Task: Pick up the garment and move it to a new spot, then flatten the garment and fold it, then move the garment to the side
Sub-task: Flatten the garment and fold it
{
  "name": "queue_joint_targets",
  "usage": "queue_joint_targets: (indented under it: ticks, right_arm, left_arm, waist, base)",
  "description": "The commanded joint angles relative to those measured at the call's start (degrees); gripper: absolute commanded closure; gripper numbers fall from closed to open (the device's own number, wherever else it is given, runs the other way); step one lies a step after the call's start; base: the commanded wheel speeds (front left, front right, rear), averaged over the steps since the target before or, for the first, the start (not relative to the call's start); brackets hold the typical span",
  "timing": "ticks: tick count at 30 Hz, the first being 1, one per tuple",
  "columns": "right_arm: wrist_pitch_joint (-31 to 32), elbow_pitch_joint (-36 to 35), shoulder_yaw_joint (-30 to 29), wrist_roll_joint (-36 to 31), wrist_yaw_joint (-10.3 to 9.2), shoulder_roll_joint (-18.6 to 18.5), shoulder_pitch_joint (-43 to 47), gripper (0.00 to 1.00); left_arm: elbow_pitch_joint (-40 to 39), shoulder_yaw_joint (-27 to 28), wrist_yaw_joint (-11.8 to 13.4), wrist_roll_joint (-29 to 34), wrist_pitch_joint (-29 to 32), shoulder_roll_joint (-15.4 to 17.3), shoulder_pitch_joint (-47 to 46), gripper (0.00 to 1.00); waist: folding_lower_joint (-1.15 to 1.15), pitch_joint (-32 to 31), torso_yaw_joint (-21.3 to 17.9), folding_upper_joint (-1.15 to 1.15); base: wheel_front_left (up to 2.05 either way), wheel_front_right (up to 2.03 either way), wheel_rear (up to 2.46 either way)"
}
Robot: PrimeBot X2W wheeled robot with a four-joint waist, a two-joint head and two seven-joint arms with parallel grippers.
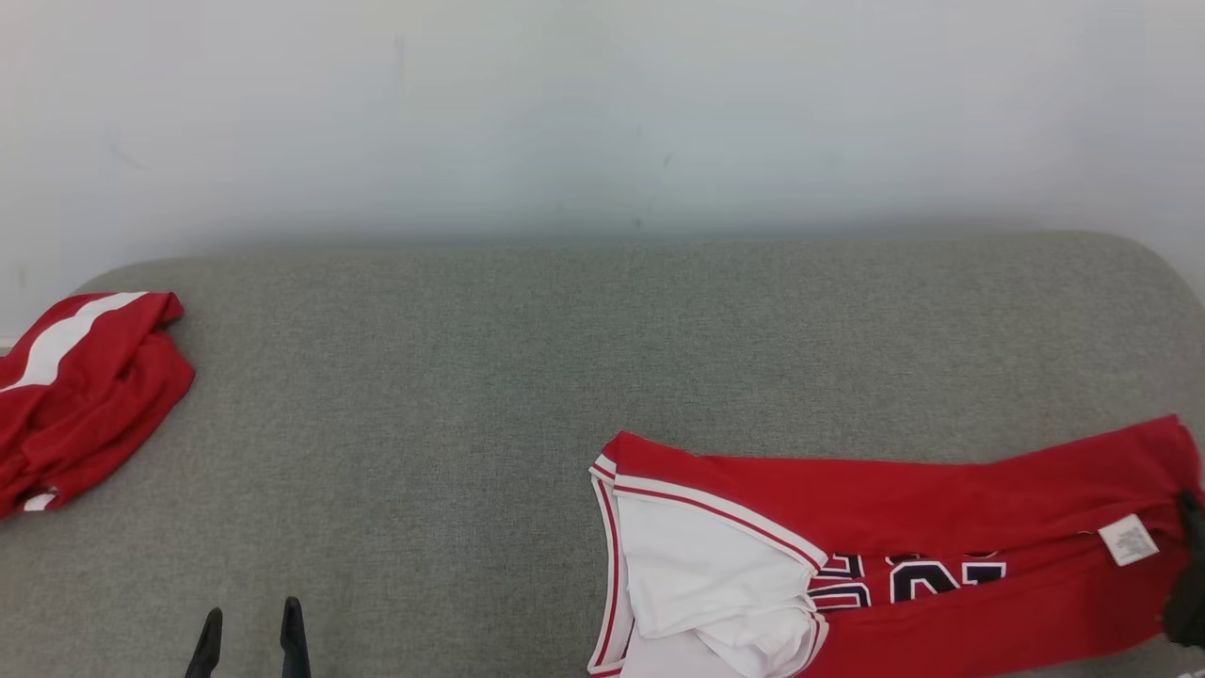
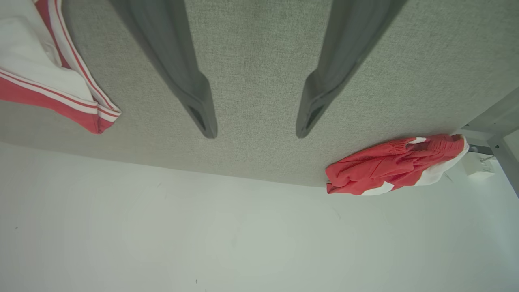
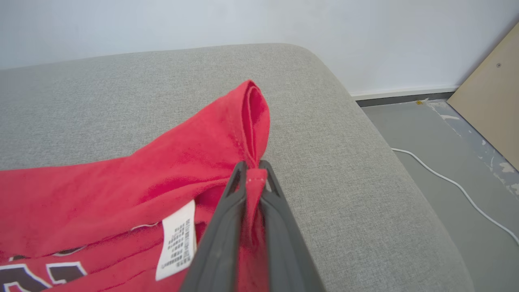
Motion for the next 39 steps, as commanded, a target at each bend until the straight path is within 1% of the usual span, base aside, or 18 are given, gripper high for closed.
queue_joint_targets:
  ticks: [1, 6, 12, 18, 22, 26, 31, 39]
  right_arm:
    - [0.18, -1.02, 0.73, 0.56, -0.16, 0.76, -0.24, 1.0]
    - [1.28, -7.28, 4.63, 0.39, -0.15, 4.22, 1.35, 1.0]
    - [3.64, -18.13, 8.61, 0.91, -0.15, 8.96, 4.02, 1.0]
    - [6.04, -27.25, 11.08, -0.14, -0.15, 13.66, 7.14, 1.0]
    - [6.87, -30.93, 12.38, -1.24, -0.15, 17.64, 8.72, 1.0]
    - [6.83, -31.88, 13.57, -2.99, -0.15, 22.05, 8.76, 1.0]
    - [5.69, -30.08, 14.12, -4.48, -0.16, 26.7, 7.04, 1.0]
    - [2.57, -23.9, 14.32, -5.15, -0.16, 30.08, 4.9, 1.0]
  left_arm:
    - [0.24, 0.01, 0.09, -0.41, -0.18, -0.06, 0.95, 0.0]
    - [0.65, -0.04, 0.08, -0.69, -0.18, -0.09, 0.93, 0.0]
    - [0.93, -0.13, 0.08, -0.77, -0.18, -0.11, 0.67, 0.0]
    - [1.17, -1.24, 0.08, -1.18, -0.18, -0.11, 0.23, 0.0]
    - [1.3, -1.68, 0.09, -1.16, -0.18, -0.12, -0.16, 0.0]
    - [1.48, -2.06, 0.09, -0.99, -0.18, -0.11, -0.41, 0.0]
    - [1.8, -2.52, 0.09, -1.05, -0.18, -0.12, -0.9, 0.0]
    - [2.35, -2.85, 0.09, -1.47, -0.18, -0.13, -1.73, 0.0]
  waist:
    - [0.0, -0.32, -0.32, 0.0]
    - [0.0, -0.93, -0.88, 0.0]
    - [0.0, -1.18, -1.1, 0.0]
    - [0.0, -1.09, -0.23, 0.0]
    - [0.0, -0.83, 0.71, 0.0]
    - [0.0, -0.51, 1.72, 0.0]
    - [0.0, -0.07, 3.1, 0.0]
    - [0.0, 0.4, 4.87, 0.0]
  base:
    - [0.0, 0.0, 0.0]
    - [0.0, 0.0, 0.0]
    - [0.0, 0.0, 0.0]
    - [0.0, 0.0, 0.0]
    - [0.0, 0.0, 0.0]
    - [0.0, 0.0, 0.0]
    - [0.0, 0.0, 0.0]
    - [0.0, 0.0, 0.0]
